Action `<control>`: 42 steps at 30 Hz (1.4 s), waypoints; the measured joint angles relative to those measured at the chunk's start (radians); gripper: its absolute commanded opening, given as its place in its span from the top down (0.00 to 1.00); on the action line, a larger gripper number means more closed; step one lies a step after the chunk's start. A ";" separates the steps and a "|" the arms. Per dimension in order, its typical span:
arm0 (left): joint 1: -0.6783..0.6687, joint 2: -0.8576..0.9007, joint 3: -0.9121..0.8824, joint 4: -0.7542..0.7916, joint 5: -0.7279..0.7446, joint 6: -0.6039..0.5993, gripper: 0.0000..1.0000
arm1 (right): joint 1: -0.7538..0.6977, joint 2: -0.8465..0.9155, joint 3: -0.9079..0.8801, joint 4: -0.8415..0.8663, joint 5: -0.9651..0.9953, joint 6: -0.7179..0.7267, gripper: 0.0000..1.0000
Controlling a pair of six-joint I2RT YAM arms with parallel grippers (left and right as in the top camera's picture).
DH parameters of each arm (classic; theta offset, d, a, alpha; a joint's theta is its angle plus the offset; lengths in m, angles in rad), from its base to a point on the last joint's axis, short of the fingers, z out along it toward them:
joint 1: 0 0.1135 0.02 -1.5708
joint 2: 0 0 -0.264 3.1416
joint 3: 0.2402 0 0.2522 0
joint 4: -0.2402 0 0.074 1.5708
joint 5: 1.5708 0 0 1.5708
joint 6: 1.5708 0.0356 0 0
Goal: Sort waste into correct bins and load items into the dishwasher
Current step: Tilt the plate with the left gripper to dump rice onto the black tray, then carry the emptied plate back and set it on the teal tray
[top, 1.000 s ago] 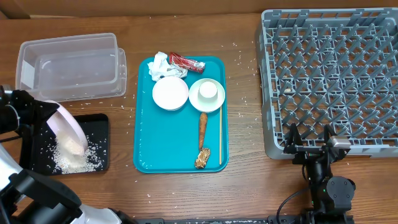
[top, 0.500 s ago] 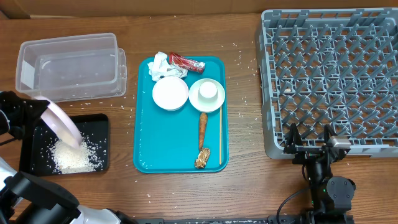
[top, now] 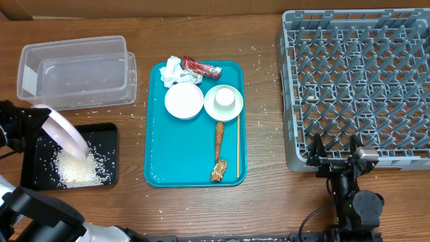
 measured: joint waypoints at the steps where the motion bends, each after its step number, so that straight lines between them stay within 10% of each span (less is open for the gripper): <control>1: 0.003 0.000 0.000 0.004 0.000 0.000 0.96 | 0.000 0.000 0.000 0.001 0.000 0.000 0.00; 42: -0.061 -0.058 0.001 -0.324 0.031 0.184 0.96 | 0.000 0.000 0.000 0.000 0.000 0.000 0.00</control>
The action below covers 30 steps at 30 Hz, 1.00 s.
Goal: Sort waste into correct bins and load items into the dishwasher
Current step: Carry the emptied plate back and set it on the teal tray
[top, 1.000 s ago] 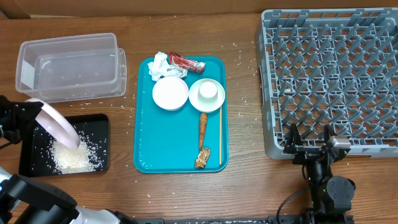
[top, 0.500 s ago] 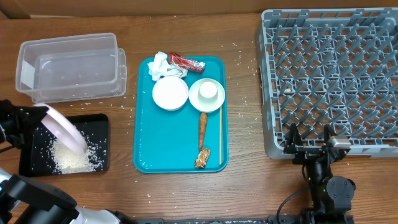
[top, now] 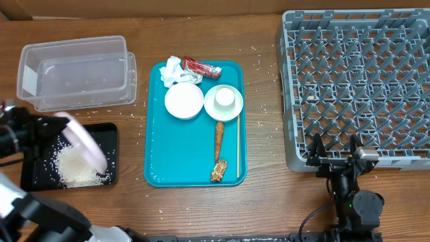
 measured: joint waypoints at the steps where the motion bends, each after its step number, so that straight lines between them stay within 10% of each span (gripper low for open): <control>1: -0.037 -0.016 0.000 0.000 0.000 0.010 0.96 | 0.000 0.000 0.000 0.000 0.000 0.000 0.00; 9: -0.474 -0.097 0.000 0.078 -0.150 -0.029 0.96 | 0.000 0.000 0.000 0.000 0.000 0.000 0.00; 20: -1.167 -0.061 0.001 0.267 -0.716 -0.443 0.96 | 0.000 0.000 0.000 0.000 0.000 0.000 0.00; 30: -1.447 0.155 0.001 0.287 -0.969 -0.665 0.96 | 0.000 0.000 0.000 0.000 0.000 0.000 0.00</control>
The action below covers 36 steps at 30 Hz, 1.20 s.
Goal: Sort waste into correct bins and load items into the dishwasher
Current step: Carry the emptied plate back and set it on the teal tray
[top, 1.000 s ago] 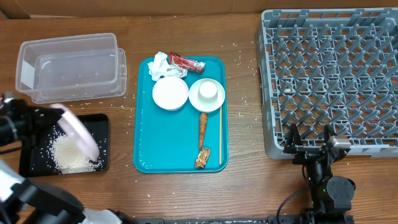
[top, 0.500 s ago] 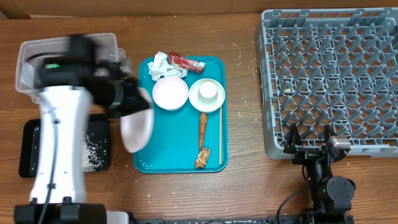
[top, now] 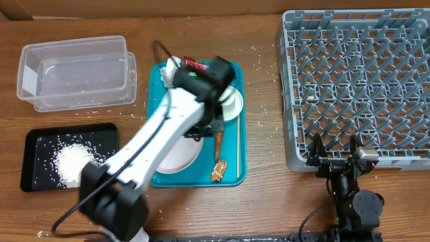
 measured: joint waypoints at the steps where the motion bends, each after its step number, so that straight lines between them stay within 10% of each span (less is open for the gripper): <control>1: -0.009 0.022 0.000 0.002 -0.006 -0.006 0.96 | 0.000 0.000 0.000 0.000 0.000 0.000 0.00; 11: -0.017 0.166 0.000 0.052 -0.021 -0.028 0.95 | 0.000 0.000 0.000 0.000 0.000 0.000 0.00; 16: -0.017 0.191 0.000 0.055 -0.006 -0.036 0.65 | 0.000 0.000 0.000 0.000 0.000 0.000 0.00; 31: 0.013 0.192 0.086 -0.052 -0.051 -0.040 0.65 | 0.000 0.000 0.000 0.000 0.000 0.000 0.00; 34: 0.055 0.192 0.152 -0.045 -0.103 -0.037 0.08 | 0.000 0.000 0.000 0.000 0.000 0.000 0.00; 36: 0.093 0.192 0.184 -0.021 -0.129 -0.027 0.00 | 0.000 0.000 0.000 0.000 0.000 0.001 0.00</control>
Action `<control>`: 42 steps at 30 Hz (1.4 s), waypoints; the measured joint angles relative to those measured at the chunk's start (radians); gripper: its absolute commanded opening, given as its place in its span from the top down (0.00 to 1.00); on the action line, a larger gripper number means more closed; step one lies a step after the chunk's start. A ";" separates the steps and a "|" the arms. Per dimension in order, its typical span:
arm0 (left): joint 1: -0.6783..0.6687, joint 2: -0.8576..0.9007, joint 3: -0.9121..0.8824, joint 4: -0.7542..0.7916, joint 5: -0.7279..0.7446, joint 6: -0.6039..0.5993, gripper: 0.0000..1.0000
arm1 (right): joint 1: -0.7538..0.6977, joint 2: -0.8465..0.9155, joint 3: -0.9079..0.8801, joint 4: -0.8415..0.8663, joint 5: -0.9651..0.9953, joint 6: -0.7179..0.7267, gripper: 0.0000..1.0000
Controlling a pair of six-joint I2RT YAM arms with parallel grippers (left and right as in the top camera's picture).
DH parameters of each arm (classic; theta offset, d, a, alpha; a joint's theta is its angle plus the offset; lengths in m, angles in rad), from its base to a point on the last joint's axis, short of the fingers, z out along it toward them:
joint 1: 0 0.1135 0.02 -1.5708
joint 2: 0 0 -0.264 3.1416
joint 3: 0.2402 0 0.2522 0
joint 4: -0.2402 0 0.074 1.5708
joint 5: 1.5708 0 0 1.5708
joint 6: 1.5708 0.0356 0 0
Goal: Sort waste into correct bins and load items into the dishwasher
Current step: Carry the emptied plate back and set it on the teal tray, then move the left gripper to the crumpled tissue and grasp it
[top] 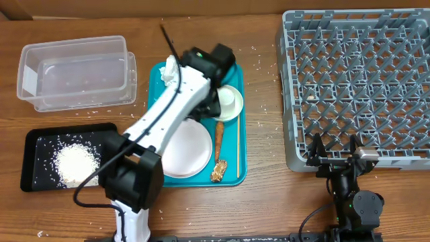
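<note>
A teal tray [156, 168] lies mid-table. On its lower half a white plate [183, 151] rests flat. My left arm reaches up across the tray, and my left gripper [210, 102] hangs over the upper part, next to the white cup on its saucer [229, 101]. Its fingers are hidden under the wrist. An orange-brown food stick [219, 138] and a chopstick [237, 144] lie at the tray's right. Crumpled paper [170, 67] shows at the top left corner. My right gripper [334, 149] stands open in front of the grey dish rack [359, 81].
A black tray [37, 138] with a heap of rice sits at the left front. Behind it stands a clear plastic container [77, 70]. Loose grains are scattered on the wooden table. The left arm covers the small white bowl and the red wrapper.
The white plate, then half under my left arm on the tray, now lies flat and uncovered on the tray's lower half. The left gripper has moved up toward the cup. The right arm is unchanged.
My left gripper held the plate tilted over the black tray, with rice heaped below it, at both of the first two moments. Then the arm was over the teal tray with the plate low on it. Now the plate lies free there.
</note>
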 measured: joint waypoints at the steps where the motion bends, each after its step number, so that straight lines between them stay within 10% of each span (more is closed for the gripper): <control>1: 0.022 0.000 0.010 0.021 -0.009 0.003 0.00 | 0.000 0.000 0.000 0.000 0.000 0.000 0.00; 12: 0.195 0.002 0.010 0.195 -0.039 0.049 0.07 | 0.000 0.000 0.000 0.000 0.000 0.000 0.00; 20: 0.193 0.068 0.001 0.335 0.075 0.121 0.32 | 0.000 0.000 0.000 0.000 0.000 0.000 0.00; 42: 0.183 0.082 -0.001 0.420 0.193 0.003 0.44 | 0.000 0.000 0.000 0.000 0.000 0.000 0.00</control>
